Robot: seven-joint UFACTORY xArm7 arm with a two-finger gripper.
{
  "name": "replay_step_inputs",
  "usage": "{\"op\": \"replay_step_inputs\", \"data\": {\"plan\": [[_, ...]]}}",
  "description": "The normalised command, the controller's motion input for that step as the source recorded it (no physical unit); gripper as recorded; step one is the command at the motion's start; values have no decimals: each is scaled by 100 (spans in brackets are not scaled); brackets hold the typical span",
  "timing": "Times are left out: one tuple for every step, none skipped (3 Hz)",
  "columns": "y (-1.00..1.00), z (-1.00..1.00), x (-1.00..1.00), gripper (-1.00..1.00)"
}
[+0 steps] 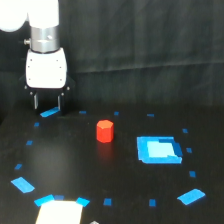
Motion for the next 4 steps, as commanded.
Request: {"op": "replay_step_inputs", "data": {"plan": [[-33,-61,96,8],[-53,-100,97,5],[-91,-73,100,-43],[-51,-58,100,0]]}}
